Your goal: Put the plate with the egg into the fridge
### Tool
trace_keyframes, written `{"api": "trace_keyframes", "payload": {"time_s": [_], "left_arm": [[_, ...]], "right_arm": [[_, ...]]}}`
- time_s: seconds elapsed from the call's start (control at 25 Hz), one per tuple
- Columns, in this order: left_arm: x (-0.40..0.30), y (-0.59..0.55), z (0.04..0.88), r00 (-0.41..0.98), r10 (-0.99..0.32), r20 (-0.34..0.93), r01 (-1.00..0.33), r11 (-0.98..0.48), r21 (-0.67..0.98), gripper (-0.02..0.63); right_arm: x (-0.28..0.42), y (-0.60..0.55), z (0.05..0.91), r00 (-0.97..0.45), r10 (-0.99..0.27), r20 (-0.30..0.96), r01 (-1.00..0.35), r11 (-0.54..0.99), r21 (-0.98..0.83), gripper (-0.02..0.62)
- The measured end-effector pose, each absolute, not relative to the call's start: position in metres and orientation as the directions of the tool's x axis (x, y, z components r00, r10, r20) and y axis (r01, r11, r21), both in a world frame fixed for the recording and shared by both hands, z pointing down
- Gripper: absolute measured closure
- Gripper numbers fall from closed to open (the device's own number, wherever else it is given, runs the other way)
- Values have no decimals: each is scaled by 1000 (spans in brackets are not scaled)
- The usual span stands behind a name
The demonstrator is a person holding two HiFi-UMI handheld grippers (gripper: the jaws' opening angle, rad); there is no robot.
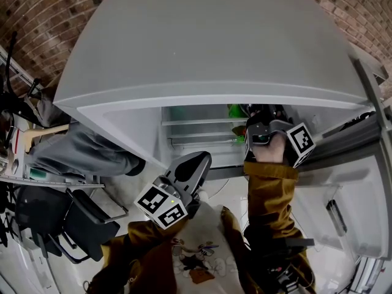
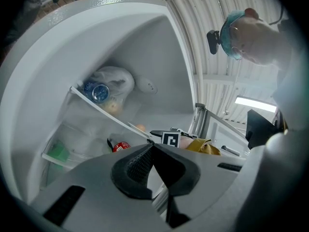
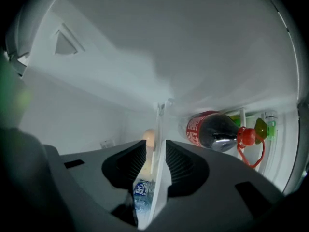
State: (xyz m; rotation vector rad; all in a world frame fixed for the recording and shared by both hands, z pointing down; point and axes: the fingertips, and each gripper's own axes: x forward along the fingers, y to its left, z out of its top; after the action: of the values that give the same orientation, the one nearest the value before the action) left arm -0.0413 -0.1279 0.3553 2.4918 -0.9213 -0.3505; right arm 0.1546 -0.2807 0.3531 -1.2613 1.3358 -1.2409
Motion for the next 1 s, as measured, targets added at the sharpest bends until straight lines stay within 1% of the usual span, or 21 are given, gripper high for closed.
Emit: {"api": "trace_keyframes", "payload": {"time_s": [0.2,0.4,0.68,1.0], "left_arm": [[-40,-123,358,751,-657,-68,-542,-672,505,598],[-39,-120,362,760,-647,-59,-531,-672,516,598],[-28,-117,367,784,-619,-52,-505,-684,527,598],[-22,-118,370,797,-602,-49,-488,-690,535,598]], "right_arm": [[156,-271,353,-84,-996,25,-116,-15,-993,483],[142,-254,352,-131,-991,-2,-118,18,-993,483],[133,-229,333,-165,-979,-116,-253,156,-955,483],[132,-213,328,-172,-973,-153,-364,208,-908,483]]}}
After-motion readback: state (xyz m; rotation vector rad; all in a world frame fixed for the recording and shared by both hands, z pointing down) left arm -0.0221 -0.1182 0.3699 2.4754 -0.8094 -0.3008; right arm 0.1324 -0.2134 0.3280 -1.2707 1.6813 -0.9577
